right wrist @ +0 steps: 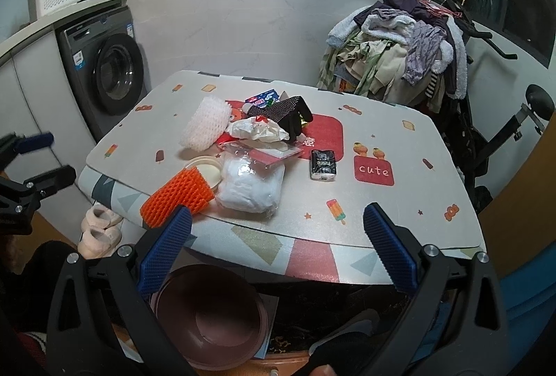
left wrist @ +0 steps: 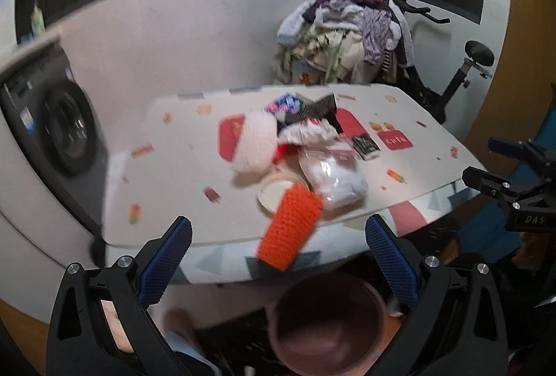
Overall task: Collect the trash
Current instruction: 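Grasp the orange foam net with the left tool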
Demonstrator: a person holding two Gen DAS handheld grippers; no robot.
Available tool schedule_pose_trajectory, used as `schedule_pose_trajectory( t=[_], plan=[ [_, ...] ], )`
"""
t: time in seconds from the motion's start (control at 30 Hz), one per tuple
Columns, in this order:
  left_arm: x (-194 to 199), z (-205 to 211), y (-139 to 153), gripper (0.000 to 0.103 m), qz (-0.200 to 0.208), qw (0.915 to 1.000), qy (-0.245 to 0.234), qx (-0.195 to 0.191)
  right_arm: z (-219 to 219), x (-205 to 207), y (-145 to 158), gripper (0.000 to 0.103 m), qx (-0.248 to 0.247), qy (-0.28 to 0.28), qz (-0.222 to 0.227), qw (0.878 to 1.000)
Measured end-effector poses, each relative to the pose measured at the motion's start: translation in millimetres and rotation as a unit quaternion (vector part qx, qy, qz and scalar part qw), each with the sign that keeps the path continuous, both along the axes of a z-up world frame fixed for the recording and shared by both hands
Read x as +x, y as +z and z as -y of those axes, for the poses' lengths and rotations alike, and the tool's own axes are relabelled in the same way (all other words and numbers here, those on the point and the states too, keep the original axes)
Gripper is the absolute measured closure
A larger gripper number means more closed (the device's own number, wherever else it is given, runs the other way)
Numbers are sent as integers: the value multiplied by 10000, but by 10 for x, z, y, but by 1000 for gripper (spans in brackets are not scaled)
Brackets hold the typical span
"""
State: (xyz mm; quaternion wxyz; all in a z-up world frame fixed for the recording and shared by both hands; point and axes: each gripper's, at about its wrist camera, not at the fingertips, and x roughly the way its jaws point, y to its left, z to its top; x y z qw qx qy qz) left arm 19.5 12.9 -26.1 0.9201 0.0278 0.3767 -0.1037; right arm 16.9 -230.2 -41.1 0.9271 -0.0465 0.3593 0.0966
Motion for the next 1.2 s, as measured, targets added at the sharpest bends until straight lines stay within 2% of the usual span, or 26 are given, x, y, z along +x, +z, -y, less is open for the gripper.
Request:
schedule_pose_trajectory(
  t=[0.1, 0.27, 0.37, 0.43, 0.53, 0.67, 0.8, 0.93, 1.1, 1.13, 1.2],
  plan=[
    [51, -78, -82, 5, -74, 9997, -2, -228, 66, 4, -40, 6, 203, -30, 22, 9998],
    [102, -146, -150, 5, 282, 9996, 10, -79, 89, 25, -96, 6, 322, 21, 108, 9994],
    [153, -211, -180, 5, 461, 9987, 4, -208, 77, 77, -156, 6, 404, 76, -97, 9991],
    [199, -212, -208, 5, 485, 9988, -23, -79, 57, 142, -207, 6, 426, 124, -353, 9984],
    [318, -185, -342, 5, 252, 9994, -214, 96, 2, 183, -310, 6, 113, -41, -453, 9989],
    [466, -237, -537, 5, -101, 9996, -235, -70, 28, 253, -443, 6, 202, -105, -664, 9975],
    [549, -120, -716, 5, 45, 9984, -541, 159, 64, 329, -584, 6, 187, -123, -775, 9967],
    [795, 49, -991, 6, -349, 9949, -919, 234, 119, 399, -662, 6, 367, -118, -836, 9958],
    [1021, 227, -1306, 19, -640, 9896, -1199, 482, 185, 478, -731, 6, 421, -147, -849, 9954],
    [1070, 256, -1371, 24, -689, 9886, -1231, 531, 201, 494, -743, 6, 439, -158, -861, 9952],
    [1142, 262, -1455, 43, -829, 9869, -1296, 494, 245, 536, -774, 6, 536, -188, -903, 9943]
  ],
)
